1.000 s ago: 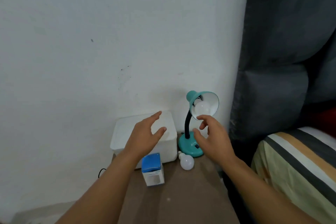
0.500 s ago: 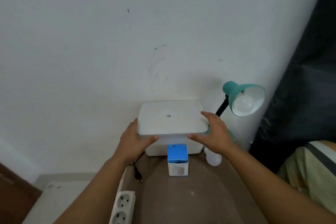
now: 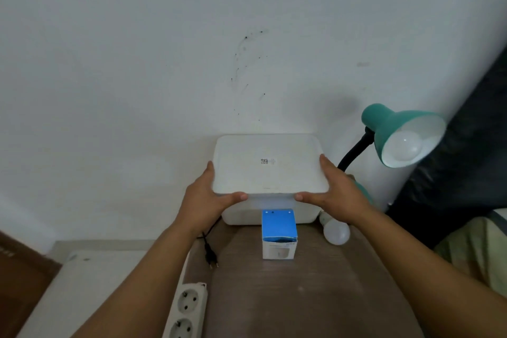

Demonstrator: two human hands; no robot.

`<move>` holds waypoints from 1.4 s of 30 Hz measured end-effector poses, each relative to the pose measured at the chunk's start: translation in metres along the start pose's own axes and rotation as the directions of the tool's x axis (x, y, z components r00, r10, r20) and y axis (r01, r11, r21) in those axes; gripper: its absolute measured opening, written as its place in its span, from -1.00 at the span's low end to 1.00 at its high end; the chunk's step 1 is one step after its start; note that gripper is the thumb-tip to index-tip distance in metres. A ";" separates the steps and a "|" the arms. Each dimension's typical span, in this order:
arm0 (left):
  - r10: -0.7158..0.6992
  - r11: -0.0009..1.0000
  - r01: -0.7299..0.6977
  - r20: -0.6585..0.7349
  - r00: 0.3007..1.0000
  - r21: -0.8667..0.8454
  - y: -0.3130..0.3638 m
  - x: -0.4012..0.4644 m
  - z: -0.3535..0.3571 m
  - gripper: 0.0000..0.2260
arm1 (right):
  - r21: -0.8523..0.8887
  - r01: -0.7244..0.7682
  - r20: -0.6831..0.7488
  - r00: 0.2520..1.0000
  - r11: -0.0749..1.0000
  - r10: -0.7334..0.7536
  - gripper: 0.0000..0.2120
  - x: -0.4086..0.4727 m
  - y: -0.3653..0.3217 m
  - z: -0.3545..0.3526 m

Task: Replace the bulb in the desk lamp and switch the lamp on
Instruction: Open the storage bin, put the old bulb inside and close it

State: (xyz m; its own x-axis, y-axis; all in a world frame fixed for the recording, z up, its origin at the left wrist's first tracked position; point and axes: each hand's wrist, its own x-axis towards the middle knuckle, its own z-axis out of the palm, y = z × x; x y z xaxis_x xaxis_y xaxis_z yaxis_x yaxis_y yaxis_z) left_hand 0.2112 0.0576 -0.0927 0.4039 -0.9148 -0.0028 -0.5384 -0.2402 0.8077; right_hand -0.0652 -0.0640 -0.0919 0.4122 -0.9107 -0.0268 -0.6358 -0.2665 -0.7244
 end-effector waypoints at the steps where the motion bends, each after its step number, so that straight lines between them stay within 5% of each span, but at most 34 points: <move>1: -0.010 1.000 0.010 -0.002 1.000 -0.007 0.001 -0.001 -0.001 0.16 | 0.020 0.000 -0.001 1.000 1.000 0.000 0.26 -0.001 -0.001 -0.001; 12: 0.070 0.997 -0.068 -0.090 0.994 0.025 0.031 -0.022 -0.018 0.17 | 0.076 0.096 -0.085 0.992 0.992 -0.089 0.26 -0.025 -0.024 -0.024; 21: 0.118 0.992 -0.121 -0.120 0.986 -0.020 0.042 -0.114 -0.006 -0.24 | 0.066 0.110 -0.108 0.989 0.992 -0.102 0.25 -0.110 -0.004 -0.026; 26: 0.146 0.989 -0.146 -0.115 0.983 0.009 0.039 -0.165 0.009 -0.16 | 0.051 0.094 -0.108 0.990 0.994 -0.088 0.26 -0.163 0.014 -0.025; 42: -0.030 1.000 0.030 -0.011 1.000 -0.009 -0.016 -0.279 0.066 -0.22 | -0.116 -0.094 0.050 0.994 0.989 0.101 0.26 -0.282 0.076 0.015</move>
State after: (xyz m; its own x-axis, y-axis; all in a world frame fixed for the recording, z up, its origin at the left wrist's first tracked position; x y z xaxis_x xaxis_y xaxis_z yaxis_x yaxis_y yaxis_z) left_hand 0.0590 0.2951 -0.1439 0.4277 -0.9037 -0.0203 -0.5197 -0.2641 0.8125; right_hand -0.2196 0.1774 -0.1499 0.3780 -0.9161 -0.1338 -0.7433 -0.2141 -0.6338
